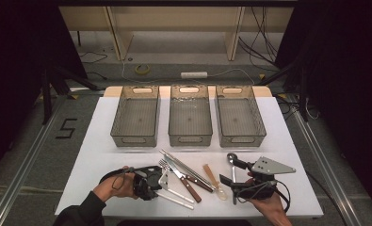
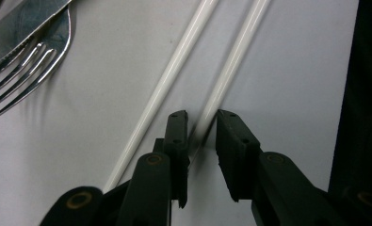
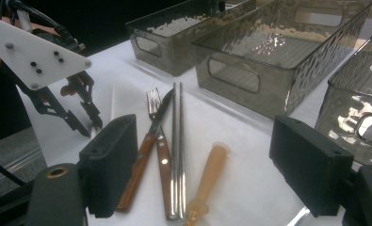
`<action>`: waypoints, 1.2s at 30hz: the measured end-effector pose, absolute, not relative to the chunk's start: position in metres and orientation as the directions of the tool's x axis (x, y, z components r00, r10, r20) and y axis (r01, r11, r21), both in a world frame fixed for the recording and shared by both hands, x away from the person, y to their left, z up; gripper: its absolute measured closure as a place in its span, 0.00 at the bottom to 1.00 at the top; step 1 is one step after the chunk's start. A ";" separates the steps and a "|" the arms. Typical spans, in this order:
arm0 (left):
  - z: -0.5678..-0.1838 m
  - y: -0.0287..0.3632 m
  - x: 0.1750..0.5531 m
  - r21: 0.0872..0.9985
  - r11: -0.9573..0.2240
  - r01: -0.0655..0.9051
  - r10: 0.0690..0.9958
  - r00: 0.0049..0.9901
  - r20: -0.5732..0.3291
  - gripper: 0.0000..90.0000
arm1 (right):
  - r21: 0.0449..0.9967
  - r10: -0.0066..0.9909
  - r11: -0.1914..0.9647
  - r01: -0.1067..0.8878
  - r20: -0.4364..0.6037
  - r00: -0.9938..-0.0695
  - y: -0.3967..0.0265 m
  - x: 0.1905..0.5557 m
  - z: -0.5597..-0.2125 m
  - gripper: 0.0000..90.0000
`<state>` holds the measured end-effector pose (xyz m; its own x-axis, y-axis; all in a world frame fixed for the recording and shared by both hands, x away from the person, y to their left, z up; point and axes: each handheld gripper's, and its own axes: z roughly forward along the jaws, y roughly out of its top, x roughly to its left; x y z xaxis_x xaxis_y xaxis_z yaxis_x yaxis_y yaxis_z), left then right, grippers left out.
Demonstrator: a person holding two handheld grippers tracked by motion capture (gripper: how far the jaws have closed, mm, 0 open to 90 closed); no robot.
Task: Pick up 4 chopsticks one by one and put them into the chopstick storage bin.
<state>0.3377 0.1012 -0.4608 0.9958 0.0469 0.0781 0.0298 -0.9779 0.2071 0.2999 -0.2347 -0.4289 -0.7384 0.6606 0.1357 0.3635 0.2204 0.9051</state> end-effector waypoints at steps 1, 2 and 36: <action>-0.461 0.101 0.338 0.212 -0.977 0.031 0.048 0.996 0.077 0.82 | 0.905 0.661 0.221 0.364 0.136 -0.738 -0.235 0.300 -0.429 0.28; -0.461 0.102 0.338 0.210 -0.977 0.023 0.040 0.996 0.075 0.82 | 0.905 0.661 0.221 0.363 0.135 -0.738 -0.235 0.300 -0.429 0.28; -0.461 0.103 0.327 0.185 -0.977 -0.104 -0.090 0.993 0.083 0.93 | 0.896 0.663 0.273 0.351 0.089 -0.743 -0.228 0.299 -0.429 0.28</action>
<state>0.3270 0.1028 -0.4605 0.9925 -0.0896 0.0832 -0.1037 -0.9773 0.1847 0.2994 -0.2275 -0.4292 -0.7431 0.6632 0.0888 0.3510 0.2734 0.8956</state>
